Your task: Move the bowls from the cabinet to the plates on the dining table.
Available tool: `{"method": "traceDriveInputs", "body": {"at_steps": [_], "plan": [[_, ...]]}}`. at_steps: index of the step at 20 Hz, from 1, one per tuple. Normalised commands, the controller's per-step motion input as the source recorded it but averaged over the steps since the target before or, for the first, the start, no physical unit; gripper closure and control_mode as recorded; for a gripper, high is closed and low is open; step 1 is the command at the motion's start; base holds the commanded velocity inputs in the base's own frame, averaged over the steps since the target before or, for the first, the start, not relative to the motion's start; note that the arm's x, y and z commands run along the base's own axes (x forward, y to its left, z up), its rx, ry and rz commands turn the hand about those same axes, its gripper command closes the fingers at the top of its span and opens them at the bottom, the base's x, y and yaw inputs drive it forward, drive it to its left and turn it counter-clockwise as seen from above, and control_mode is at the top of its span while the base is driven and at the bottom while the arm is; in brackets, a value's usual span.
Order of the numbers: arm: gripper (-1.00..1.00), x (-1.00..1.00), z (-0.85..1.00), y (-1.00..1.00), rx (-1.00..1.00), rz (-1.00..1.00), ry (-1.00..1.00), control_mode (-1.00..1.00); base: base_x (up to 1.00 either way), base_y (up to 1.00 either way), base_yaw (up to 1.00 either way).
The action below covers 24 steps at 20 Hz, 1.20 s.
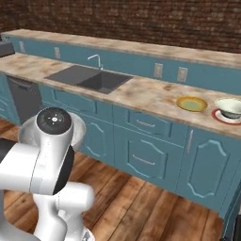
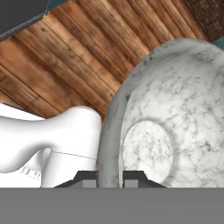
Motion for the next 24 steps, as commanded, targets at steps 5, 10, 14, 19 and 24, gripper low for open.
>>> {"method": "traceDriveInputs", "body": {"at_steps": [5,10,14,19,24], "plan": [[1.00,0.00,0.00,0.00,0.00,0.00,0.00,1.00,0.53,0.00,-0.34],[1.00,0.00,0.00,0.00,0.00,0.00,0.00,1.00,0.53,0.07,-0.31],[1.00,0.00,0.00,0.00,0.00,0.00,0.00,1.00,0.41,0.30,-0.24],[1.00,0.00,0.00,0.00,0.00,0.00,0.00,1.00,0.44,0.30,-0.23],[1.00,0.00,0.00,0.00,0.00,0.00,0.00,1.00,0.53,0.28,-0.23]]}}
